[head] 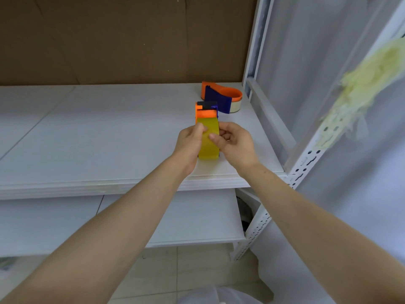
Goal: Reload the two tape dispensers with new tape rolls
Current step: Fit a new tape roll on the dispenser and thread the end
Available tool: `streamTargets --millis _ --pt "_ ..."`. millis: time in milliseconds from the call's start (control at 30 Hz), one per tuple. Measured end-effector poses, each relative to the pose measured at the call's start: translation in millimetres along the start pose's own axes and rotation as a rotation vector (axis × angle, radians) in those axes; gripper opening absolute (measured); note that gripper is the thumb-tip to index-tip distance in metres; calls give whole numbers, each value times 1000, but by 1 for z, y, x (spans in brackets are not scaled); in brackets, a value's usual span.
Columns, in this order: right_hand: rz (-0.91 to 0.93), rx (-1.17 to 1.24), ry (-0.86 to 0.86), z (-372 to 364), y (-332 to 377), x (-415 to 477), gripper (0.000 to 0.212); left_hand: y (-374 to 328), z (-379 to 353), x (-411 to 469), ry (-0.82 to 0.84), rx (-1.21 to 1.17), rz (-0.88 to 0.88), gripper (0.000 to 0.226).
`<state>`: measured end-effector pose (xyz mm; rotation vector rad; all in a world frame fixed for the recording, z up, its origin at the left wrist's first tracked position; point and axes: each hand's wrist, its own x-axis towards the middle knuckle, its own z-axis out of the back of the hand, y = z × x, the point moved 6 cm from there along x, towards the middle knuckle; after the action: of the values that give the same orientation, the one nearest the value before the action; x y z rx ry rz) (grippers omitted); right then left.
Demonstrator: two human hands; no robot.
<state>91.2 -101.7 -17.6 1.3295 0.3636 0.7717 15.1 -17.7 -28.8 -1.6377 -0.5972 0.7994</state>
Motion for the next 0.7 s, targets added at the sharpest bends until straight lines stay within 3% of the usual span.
streamTargets --millis 300,433,567,700 --pt "136 -116 -56 -3 -7 -18 29 -4 0 4 -106 89 95 21" --pt "72 -69 -34 -5 -14 -18 28 -6 0 3 -98 69 84 19" --pt "-140 213 34 2 -15 -7 34 -2 -2 0 33 50 -13 11" --pt "-104 121 65 5 -11 -1 25 1 -4 -2 40 24 -54 15"
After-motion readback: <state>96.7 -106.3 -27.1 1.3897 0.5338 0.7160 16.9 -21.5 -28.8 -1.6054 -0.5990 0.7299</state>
